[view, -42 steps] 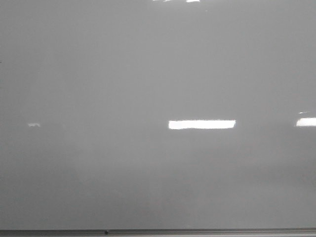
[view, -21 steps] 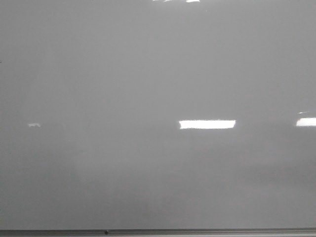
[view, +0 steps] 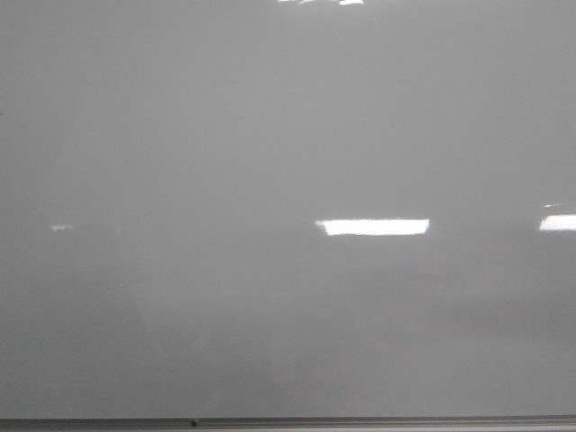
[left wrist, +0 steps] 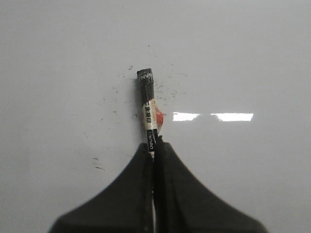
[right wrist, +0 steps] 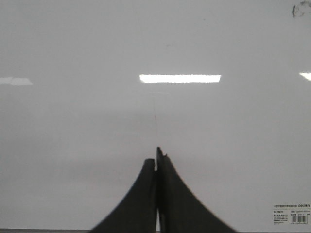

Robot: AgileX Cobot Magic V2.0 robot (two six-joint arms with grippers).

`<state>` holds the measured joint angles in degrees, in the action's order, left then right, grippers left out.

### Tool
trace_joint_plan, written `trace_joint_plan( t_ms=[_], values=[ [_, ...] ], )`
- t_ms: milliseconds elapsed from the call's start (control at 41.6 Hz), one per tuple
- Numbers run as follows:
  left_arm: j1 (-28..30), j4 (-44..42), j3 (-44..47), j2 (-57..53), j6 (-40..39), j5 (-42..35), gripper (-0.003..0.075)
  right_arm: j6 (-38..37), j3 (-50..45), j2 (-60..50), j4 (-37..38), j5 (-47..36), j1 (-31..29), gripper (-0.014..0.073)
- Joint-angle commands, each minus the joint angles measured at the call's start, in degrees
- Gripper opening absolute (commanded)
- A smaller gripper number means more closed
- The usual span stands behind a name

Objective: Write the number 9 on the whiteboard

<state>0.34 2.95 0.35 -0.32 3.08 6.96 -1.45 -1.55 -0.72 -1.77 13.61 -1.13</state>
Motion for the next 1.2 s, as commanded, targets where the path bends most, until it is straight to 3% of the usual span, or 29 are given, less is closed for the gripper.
trace_joint_plan(
  t_ms=[0, 168, 264, 601, 913, 1010, 1178],
  values=[
    [-0.2, 0.0, 0.1, -1.1, -0.4, -6.2, -0.0019, 0.2, 0.2, -0.9, 0.5, -6.2, 0.1, -0.0071],
    [0.0, 0.4, -0.3, -1.1, -0.4, -11.4, -0.0019, 0.2, 0.9, -0.9, 0.4, -9.8, 0.1, -0.0071],
    [0.0, 1.1, -3.0, -1.1, -0.4, -13.7, -0.0019, 0.2, 4.2, -0.9, 0.4, -7.7, 0.1, -0.0071],
    [0.0, 0.8, -20.6, 8.5, -0.3, 5.3, -0.0019, 0.2, 25.0, 5.4, -2.3, 6.9, 0.1, -0.0069],
    [0.0, 0.8, -23.5, 18.9, -0.3, 5.9, -0.0006, 0.2, 30.4, 14.4, -2.4, 6.8, 0.1, -0.0061],
    [0.0, 0.8, -23.5, 18.9, -0.3, 5.2, 0.0087, 0.2, 30.4, 14.4, -2.4, 7.0, 0.1, 0.0035],
    [0.0, 0.8, -23.5, 18.9, -0.3, 4.2, 0.0477, 0.2, 30.4, 14.4, -2.4, 7.0, 0.1, 0.0358]
  ],
)
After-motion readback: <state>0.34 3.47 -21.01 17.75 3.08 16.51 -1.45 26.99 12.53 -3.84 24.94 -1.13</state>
